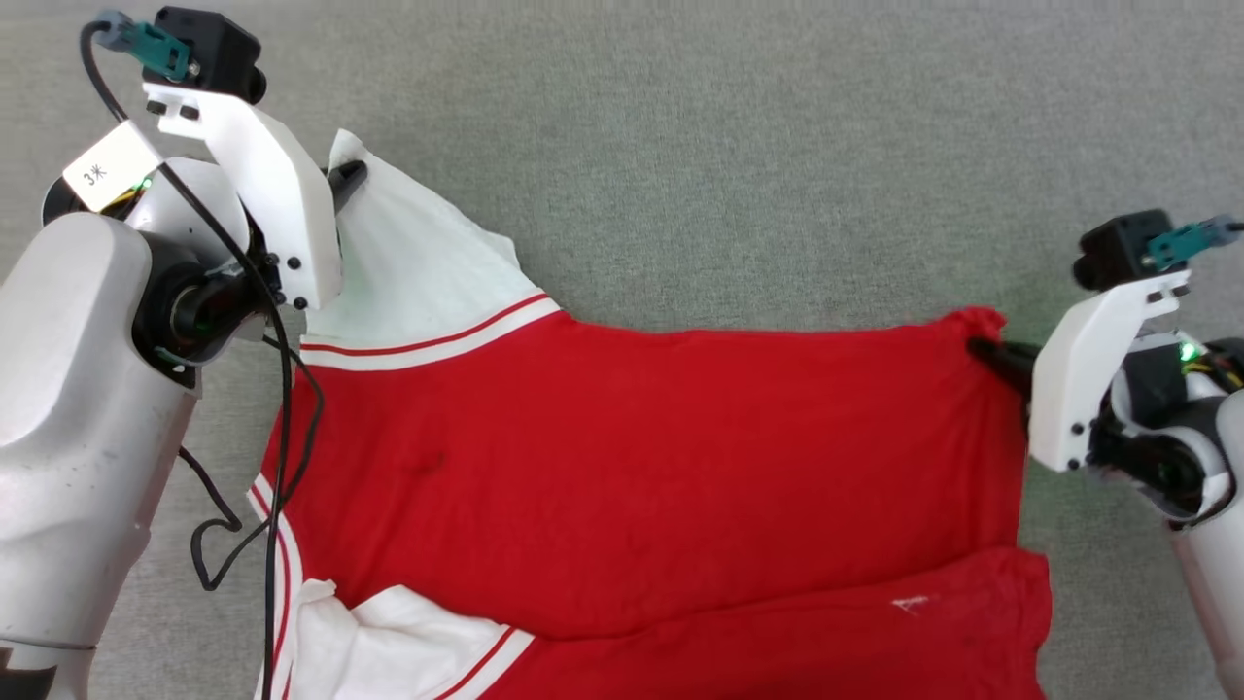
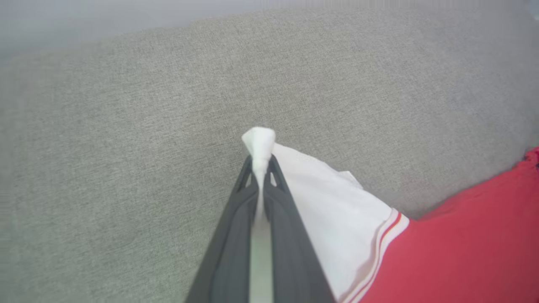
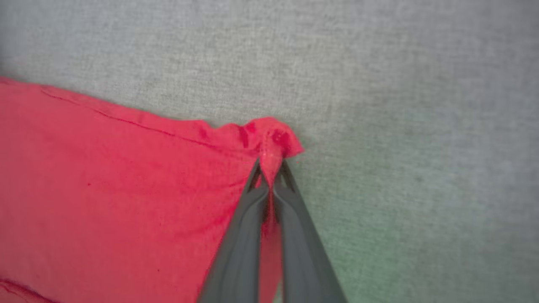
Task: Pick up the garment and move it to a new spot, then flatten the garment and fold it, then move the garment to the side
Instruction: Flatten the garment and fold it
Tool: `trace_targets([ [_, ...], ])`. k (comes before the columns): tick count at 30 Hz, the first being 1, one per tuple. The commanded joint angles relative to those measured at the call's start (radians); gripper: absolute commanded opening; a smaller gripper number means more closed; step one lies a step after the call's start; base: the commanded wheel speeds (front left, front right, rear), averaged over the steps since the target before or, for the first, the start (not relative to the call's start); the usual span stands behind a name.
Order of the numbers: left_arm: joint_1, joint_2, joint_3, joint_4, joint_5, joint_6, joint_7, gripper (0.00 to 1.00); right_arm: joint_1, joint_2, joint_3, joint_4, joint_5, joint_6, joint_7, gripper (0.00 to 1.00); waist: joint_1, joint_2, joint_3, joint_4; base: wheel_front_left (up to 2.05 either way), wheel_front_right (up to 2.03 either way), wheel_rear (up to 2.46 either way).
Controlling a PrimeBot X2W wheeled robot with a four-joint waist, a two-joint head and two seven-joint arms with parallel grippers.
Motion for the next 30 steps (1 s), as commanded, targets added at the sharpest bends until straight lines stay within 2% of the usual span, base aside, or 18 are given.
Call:
trace_targets([
  [1,0.013,0.002,0.007,-0.002,0.005,0.001,-0.01,0.0,-0.016,-0.005,-0.01,-0.001,-0.007,-0.002,-0.004,0.0,-0.0001,0.0,-0.017,0.008,0.0,0.0,0.0],
  [7,0.034,-0.01,0.008,0.005,0.01,0.0,-0.069,0.0,0.012,0.005,-0.059,-0.014,-0.035,-0.002,-0.025,0.0,-0.0001,0.0,-0.087,0.034,0.0,0.0,0.0],
  [12,0.133,0.003,0.024,-0.037,-0.004,0.012,-0.127,0.0,0.091,0.02,-0.084,-0.037,-0.065,-0.002,-0.046,0.0,-0.0001,0.0,-0.146,0.048,0.0,0.0,0.0],
  [21,0.502,0.047,0.1,-0.2,-0.052,0.118,-0.285,0.0,0.297,0.065,-0.143,-0.056,-0.087,-0.002,-0.126,0.0,-0.0001,0.0,-0.228,0.069,0.0,0.0,0.0],
  [30,0.818,0.008,0.122,-0.305,-0.112,0.198,-0.379,0.0,0.457,0.112,-0.212,-0.047,-0.089,-0.002,-0.226,0.0,-0.0001,0.0,-0.286,0.096,0.0,0.0,0.0],
])
